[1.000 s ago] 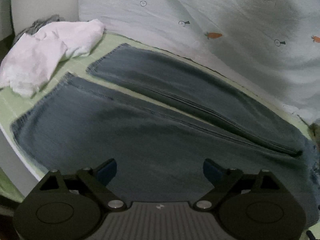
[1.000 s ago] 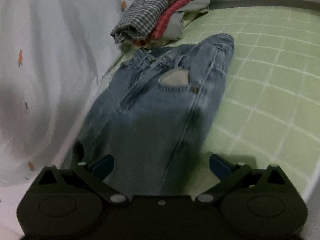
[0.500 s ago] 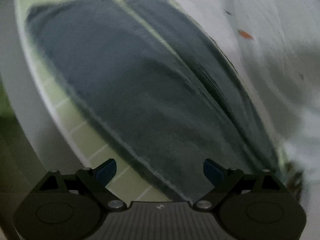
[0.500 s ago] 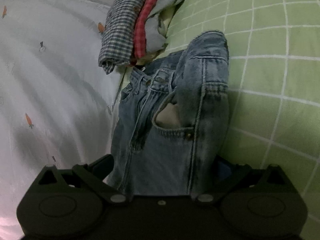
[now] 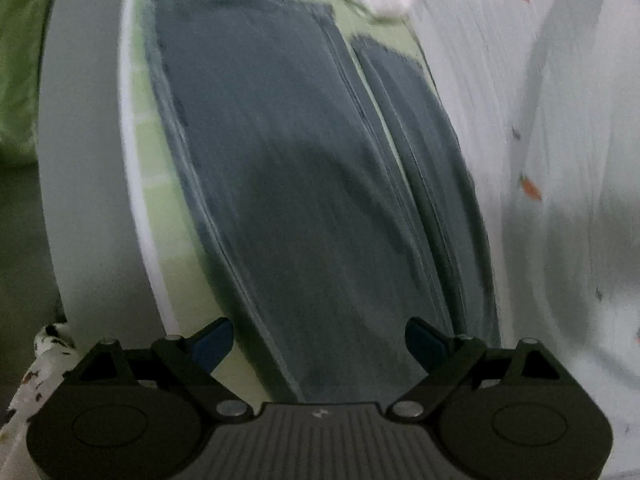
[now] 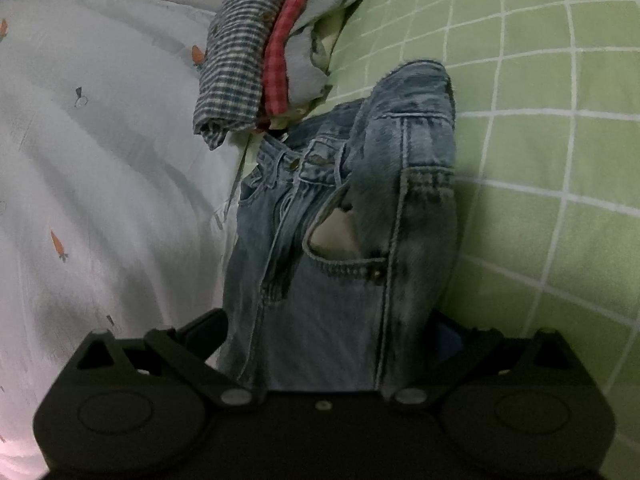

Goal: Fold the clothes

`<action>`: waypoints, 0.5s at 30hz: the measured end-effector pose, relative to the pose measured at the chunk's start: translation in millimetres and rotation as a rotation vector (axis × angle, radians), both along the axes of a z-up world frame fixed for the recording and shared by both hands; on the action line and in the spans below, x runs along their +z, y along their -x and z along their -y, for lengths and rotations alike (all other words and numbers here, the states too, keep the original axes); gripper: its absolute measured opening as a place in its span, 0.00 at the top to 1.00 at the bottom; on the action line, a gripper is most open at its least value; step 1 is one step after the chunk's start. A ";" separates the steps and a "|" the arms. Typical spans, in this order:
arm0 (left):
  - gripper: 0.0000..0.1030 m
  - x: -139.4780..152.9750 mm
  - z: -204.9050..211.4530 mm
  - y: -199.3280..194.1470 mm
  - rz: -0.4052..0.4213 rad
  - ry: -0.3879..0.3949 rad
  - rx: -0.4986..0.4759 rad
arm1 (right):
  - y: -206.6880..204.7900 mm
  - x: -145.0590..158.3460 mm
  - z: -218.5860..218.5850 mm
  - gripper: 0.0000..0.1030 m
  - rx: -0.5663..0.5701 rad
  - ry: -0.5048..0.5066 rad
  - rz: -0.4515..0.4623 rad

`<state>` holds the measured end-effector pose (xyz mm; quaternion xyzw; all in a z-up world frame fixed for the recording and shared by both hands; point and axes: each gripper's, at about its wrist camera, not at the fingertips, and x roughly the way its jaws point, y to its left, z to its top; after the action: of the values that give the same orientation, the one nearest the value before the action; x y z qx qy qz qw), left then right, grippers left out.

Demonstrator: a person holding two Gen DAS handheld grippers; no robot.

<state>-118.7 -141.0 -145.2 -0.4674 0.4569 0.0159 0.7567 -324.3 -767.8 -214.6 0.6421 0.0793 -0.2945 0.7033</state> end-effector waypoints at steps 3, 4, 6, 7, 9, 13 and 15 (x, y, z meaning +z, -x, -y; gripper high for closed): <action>0.09 -4.2 -15.1 -6.1 0.032 0.042 0.061 | -1.8 0.6 -1.3 0.00 -0.012 0.009 -0.008; 0.09 -4.9 -18.8 -9.4 0.042 0.047 0.082 | -1.7 0.3 -0.7 0.00 -0.023 0.002 -0.005; 0.09 -7.0 -26.1 -15.9 0.060 0.053 0.114 | 0.2 -1.0 1.5 0.00 -0.055 -0.020 0.006; 0.09 -7.5 -28.7 -20.0 0.068 0.056 0.130 | 1.5 -1.9 3.3 0.00 -0.084 -0.041 0.015; 0.09 -9.4 -33.9 -27.1 0.087 0.061 0.163 | 3.7 -2.9 6.7 0.00 -0.150 -0.079 0.024; 0.09 -11.5 -49.5 -28.2 0.133 0.084 0.240 | -0.8 7.3 24.6 0.00 -0.247 -0.033 -0.078; 0.09 -13.5 -53.0 -28.2 0.159 0.089 0.261 | -8.9 12.5 35.6 0.00 -0.264 -0.008 -0.141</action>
<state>-90.5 -87.9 -158.7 -0.5554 0.3314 0.0570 0.7605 -315.4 -803.4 -202.1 0.6273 0.0446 -0.4284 0.6488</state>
